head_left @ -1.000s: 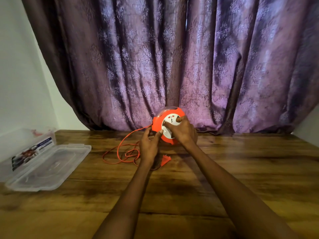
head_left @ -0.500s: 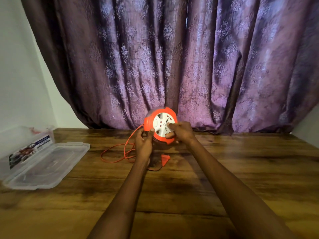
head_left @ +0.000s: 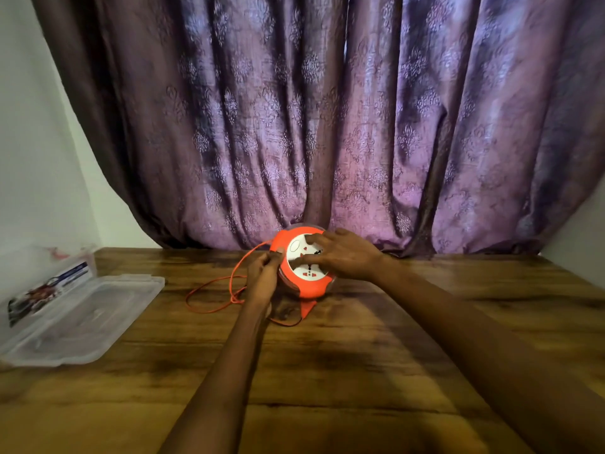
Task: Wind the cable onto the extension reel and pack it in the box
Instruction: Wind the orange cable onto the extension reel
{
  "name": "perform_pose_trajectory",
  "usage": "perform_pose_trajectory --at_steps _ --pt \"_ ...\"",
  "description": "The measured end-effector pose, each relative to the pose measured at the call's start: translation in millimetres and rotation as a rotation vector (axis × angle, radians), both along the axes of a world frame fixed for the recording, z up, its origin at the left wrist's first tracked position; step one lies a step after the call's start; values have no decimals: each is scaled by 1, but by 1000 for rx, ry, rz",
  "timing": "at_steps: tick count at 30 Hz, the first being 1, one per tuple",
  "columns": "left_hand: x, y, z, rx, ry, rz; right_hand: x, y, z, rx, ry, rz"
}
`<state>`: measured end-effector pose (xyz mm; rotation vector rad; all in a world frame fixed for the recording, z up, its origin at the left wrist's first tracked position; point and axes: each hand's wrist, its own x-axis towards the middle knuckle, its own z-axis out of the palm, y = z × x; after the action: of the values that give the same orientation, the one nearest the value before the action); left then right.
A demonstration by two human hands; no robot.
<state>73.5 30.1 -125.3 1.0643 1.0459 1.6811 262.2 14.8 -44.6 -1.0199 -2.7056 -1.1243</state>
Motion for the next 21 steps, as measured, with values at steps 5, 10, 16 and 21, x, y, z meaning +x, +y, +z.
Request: perform_pose_trajectory --at_steps 5,10,16,21 --pt "9 -5 1 59 41 -1 5 6 0 149 -23 -28" --pt "23 -9 -1 63 -53 -105 -7 13 -14 60 427 -256" --pt "26 -8 -4 102 -51 -69 -33 7 -28 -224 1048 -483" --pt "31 -10 -8 105 -28 -23 -33 16 -23 -616 1573 -501"
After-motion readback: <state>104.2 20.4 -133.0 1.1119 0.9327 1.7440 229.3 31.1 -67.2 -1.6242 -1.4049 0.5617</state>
